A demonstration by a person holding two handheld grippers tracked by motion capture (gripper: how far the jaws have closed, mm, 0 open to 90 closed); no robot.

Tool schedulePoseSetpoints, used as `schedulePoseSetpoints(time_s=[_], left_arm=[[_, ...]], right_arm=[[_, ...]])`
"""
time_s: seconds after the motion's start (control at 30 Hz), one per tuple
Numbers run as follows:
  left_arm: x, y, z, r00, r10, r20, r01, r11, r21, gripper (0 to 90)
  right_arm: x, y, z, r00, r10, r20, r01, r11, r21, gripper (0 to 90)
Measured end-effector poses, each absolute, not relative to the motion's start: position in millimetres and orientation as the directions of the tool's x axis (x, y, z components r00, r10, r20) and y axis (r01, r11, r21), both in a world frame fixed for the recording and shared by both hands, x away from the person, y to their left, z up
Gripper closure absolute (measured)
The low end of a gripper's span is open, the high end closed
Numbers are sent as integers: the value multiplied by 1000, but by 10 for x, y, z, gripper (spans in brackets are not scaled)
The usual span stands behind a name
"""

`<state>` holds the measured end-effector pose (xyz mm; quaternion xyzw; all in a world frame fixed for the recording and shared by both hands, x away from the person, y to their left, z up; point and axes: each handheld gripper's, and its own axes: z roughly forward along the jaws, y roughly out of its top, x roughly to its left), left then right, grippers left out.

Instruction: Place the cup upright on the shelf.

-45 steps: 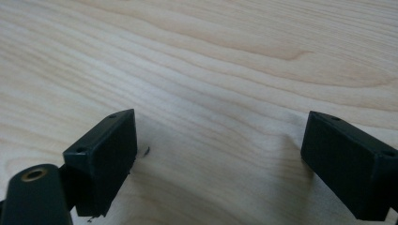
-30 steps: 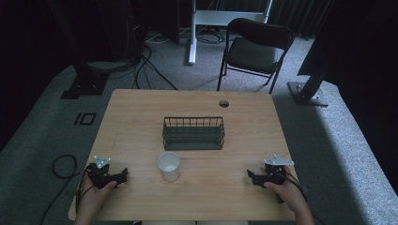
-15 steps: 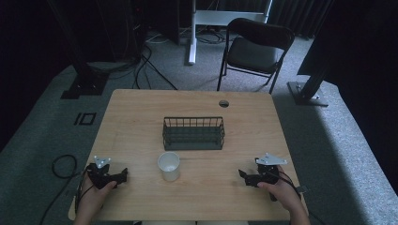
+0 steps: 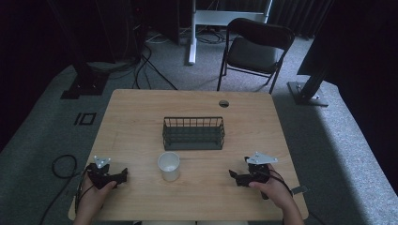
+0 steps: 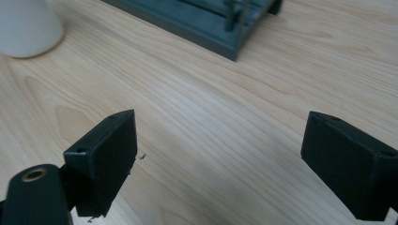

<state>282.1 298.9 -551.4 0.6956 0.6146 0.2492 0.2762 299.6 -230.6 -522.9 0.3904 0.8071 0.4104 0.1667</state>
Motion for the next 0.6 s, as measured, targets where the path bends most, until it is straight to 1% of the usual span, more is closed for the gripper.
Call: schedulePoseSetpoints(time_s=[0.23, 0.6], left_arm=[[2821, 2989, -5514, 120, 993, 7, 717, -92, 691, 24], [2822, 2989, -5514, 120, 993, 7, 717, -92, 691, 24]], right_arm=[[2976, -2094, -5214, -696, 715, 62, 462, 381, 801, 107], [2980, -1868, -5175, -744, 665, 67, 431, 401, 808, 107]])
